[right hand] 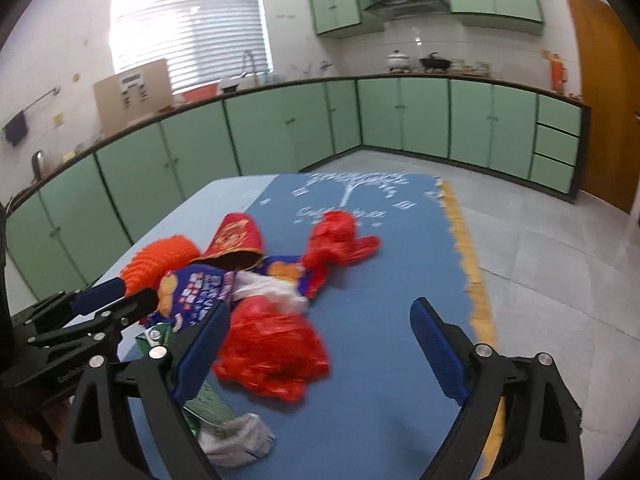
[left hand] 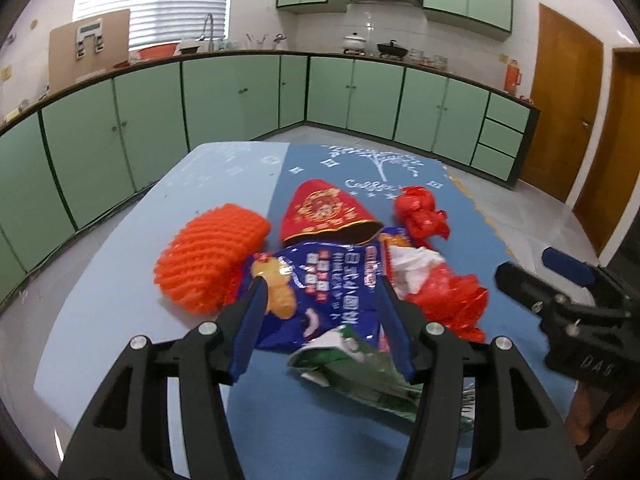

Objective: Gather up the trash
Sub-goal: 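Grasp the red plastic bag with the right gripper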

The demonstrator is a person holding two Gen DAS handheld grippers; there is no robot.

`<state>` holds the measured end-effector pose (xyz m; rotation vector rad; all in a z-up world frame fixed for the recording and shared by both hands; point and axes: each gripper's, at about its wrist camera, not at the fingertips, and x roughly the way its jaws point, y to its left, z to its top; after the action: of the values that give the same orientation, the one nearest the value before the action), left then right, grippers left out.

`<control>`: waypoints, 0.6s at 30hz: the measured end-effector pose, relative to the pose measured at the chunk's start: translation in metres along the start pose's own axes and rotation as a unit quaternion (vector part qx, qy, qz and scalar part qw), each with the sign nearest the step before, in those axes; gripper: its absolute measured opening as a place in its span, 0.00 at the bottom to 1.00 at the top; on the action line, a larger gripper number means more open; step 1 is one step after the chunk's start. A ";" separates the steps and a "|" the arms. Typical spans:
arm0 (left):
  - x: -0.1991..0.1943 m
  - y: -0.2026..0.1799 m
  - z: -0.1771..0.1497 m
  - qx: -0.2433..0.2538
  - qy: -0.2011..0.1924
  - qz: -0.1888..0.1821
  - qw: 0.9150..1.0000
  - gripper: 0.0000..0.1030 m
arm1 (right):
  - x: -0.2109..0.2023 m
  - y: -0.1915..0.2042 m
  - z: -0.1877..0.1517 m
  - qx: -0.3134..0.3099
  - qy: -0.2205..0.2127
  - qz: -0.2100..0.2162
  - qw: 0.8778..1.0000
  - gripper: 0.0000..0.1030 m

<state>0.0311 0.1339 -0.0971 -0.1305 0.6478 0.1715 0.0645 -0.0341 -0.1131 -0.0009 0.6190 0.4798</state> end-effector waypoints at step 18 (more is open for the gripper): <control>0.011 0.028 -0.006 -0.028 0.005 0.016 0.999 0.55 | 0.038 0.011 -0.020 -0.013 0.076 0.030 0.997 0.20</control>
<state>0.0307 0.1619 -0.1105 -0.1747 0.6558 0.2191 0.0756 -0.0105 -0.1491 -0.0445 0.7631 0.5486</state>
